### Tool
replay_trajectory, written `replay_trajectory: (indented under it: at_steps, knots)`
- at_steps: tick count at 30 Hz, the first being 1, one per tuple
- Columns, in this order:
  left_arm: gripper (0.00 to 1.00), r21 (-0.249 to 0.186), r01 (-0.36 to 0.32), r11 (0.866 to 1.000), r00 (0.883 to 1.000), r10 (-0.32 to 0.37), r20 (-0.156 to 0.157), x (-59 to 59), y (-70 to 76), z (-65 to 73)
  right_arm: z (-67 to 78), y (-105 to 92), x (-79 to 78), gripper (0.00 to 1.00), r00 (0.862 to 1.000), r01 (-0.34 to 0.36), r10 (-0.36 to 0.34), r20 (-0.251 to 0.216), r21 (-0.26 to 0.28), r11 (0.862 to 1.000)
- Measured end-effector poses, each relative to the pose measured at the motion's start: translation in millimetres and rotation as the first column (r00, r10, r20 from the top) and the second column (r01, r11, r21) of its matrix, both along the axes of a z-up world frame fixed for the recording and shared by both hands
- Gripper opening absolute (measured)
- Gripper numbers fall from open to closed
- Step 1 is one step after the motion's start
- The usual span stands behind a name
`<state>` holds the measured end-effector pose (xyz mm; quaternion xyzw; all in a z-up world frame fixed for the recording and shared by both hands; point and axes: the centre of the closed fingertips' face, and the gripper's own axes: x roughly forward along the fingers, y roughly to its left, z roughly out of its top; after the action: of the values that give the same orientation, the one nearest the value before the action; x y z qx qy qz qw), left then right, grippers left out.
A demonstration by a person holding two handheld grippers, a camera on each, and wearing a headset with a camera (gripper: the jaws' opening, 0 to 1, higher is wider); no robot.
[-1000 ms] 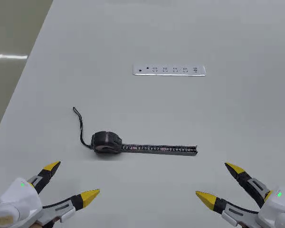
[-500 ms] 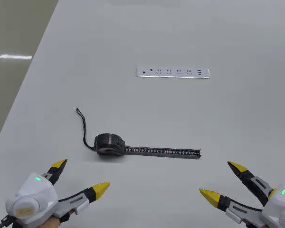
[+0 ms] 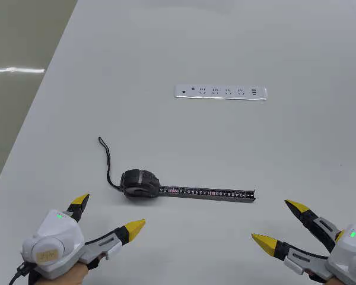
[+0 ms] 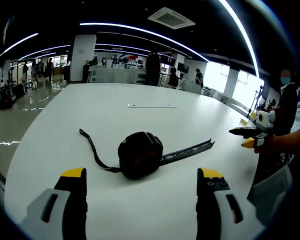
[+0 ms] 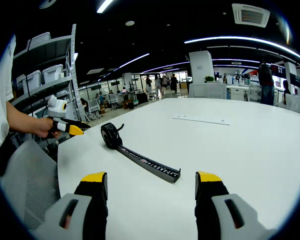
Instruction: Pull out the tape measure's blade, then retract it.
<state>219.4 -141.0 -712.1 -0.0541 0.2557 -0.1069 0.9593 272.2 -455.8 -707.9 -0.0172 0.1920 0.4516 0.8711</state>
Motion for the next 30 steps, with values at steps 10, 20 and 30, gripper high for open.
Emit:
replay_trajectory:
  at_steps: [10, 20, 30]
  knots:
    - [0.91, 0.008, -0.056, 0.998, 0.998, 0.056, -0.016, 12.5, -1.9, -1.7, -3.5, 2.7, 10.8, 0.70, 1.000, -0.024, 0.024, 0.000, 0.005, 1.000]
    - [0.91, 0.000, -0.089, 0.996, 0.995, 0.089, -0.034, 17.7, -5.3, -8.0, -8.0, 6.2, 16.9, 0.68, 0.999, -0.051, 0.051, -0.004, 0.005, 0.999]
    - [0.91, -0.004, -0.140, 0.990, 0.989, 0.139, -0.046, 26.2, -0.7, -9.5, -16.3, 13.6, 20.8, 0.64, 0.994, -0.110, 0.110, 0.000, -0.013, 0.994]
